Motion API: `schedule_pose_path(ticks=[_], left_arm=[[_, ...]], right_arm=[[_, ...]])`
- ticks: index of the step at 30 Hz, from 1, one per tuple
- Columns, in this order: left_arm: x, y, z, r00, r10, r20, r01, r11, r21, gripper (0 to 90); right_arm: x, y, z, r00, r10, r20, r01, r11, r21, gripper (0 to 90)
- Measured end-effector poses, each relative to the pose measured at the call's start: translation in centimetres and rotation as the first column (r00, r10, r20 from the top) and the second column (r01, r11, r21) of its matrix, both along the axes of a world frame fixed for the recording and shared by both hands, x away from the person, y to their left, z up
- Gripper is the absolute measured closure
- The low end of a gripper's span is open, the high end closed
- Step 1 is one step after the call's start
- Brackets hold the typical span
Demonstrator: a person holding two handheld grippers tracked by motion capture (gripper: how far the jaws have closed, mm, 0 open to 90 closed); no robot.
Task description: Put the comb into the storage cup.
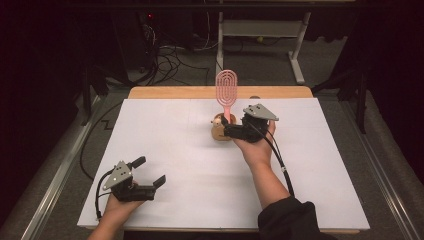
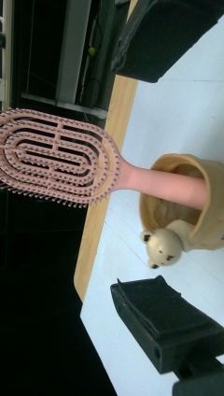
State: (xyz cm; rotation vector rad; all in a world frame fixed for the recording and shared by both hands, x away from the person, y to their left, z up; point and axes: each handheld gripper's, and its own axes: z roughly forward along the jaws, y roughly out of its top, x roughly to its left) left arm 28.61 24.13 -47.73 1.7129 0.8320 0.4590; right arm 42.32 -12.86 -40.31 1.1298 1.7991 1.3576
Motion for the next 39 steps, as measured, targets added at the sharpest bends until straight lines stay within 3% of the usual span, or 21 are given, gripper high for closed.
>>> schedule_pose_path(ticks=[18, 27, 33, 39], left_arm=[[0.1, 0.0, 0.0, 1.0, 0.003, 0.0, -0.003, 1.0, 0.003, 0.0], [0.2, -0.1, 0.0, 1.0, 0.002, 0.003, -0.002, 0.9999, 0.01, 0.0], [0.2, -0.1, -0.1, 1.0, 0.005, 0.0, -0.005, 0.9999, 0.013, 0.0], [0.2, 0.0, 0.0, 1.0, 0.008, -0.001, -0.008, 0.9999, 0.009, 0.0]], right_arm=[[-4.4, -1.7, -3.9, 0.998, 0.05, -0.038, -0.052, 0.998, -0.032, 0.3], [-6.9, -2.8, -4.9, 0.9958, 0.084, -0.037, -0.085, 0.996, -0.035, 0.3], [-9.1, -4.2, -5.6, 0.994, 0.1, -0.044, -0.101, 0.995, -0.02, 0.3], [-10.9, -6.4, -5.9, 0.9958, 0.08, -0.045, -0.081, 0.996, -0.023, 0.3]])
